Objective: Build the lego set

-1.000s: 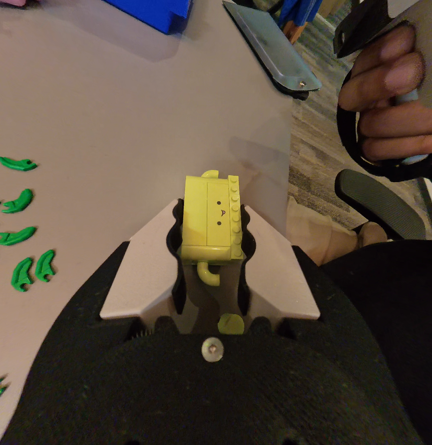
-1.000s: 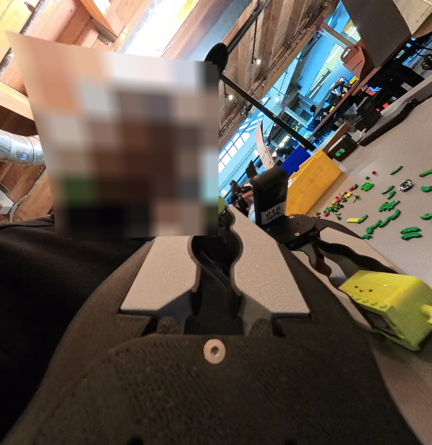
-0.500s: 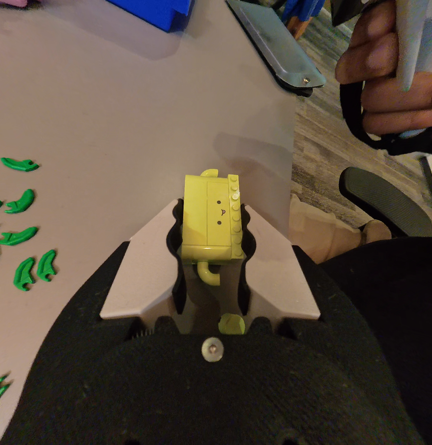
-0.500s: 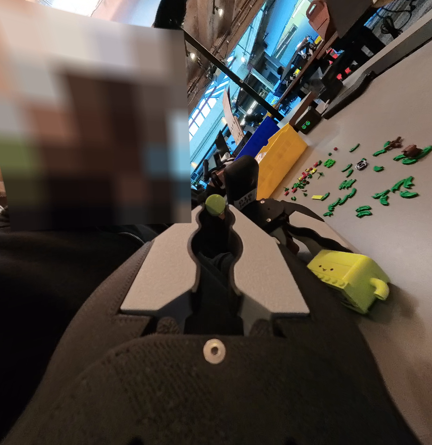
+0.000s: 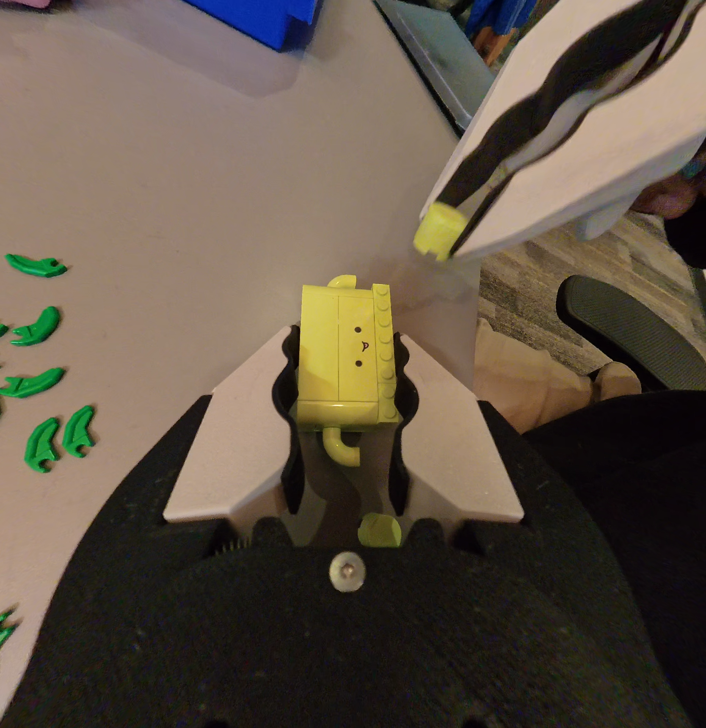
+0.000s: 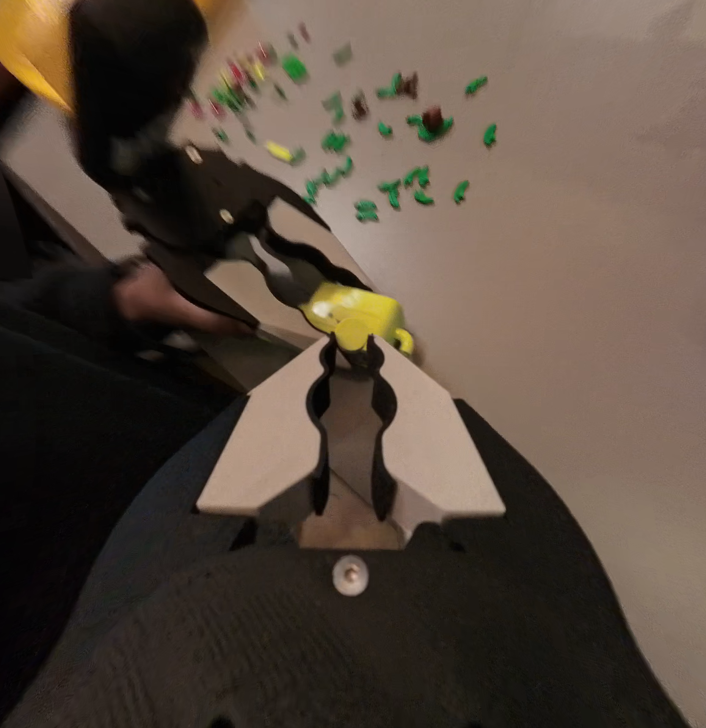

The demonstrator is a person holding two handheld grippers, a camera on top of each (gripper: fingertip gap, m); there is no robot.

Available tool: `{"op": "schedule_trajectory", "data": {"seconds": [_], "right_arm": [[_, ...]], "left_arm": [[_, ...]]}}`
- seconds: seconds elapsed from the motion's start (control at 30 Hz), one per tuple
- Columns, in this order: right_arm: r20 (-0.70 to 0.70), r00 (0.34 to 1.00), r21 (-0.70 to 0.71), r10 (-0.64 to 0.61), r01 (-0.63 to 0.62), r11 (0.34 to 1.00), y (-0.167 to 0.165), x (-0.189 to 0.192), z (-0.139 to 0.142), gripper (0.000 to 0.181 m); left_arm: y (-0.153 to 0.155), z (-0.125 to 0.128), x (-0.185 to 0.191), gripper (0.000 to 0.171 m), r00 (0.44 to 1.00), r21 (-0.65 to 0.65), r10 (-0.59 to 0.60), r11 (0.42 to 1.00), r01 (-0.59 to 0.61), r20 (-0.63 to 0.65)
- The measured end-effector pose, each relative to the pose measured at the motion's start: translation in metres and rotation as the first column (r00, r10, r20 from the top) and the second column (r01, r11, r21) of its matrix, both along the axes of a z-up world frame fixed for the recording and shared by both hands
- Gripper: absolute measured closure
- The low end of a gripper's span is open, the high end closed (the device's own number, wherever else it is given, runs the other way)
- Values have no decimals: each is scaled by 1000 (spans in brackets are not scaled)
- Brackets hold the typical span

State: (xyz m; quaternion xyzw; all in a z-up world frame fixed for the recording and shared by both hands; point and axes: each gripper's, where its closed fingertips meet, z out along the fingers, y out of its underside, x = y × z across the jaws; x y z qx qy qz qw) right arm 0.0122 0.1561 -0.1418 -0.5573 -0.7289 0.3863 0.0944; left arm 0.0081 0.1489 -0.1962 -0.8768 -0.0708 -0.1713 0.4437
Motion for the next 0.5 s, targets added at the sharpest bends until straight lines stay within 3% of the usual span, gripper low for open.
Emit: {"op": "schedule_trajectory", "data": {"seconds": [0.1, 0.17, 0.5], "right_arm": [[46, 998, 293, 46, -58, 954, 1, 1, -19, 167], [61, 995, 384, 73, -91, 919, 0, 0, -25, 167], [166, 970, 319, 175, -221, 922, 0, -2, -29, 167]], "left_arm": [[0, -1, 0, 126, 1000, -9, 2, 1000, -2, 11], [0, -1, 0, 126, 1000, -9, 3, 1000, -3, 8], [0, -2, 0, 127, 1000, -12, 3, 1000, -3, 2]]}}
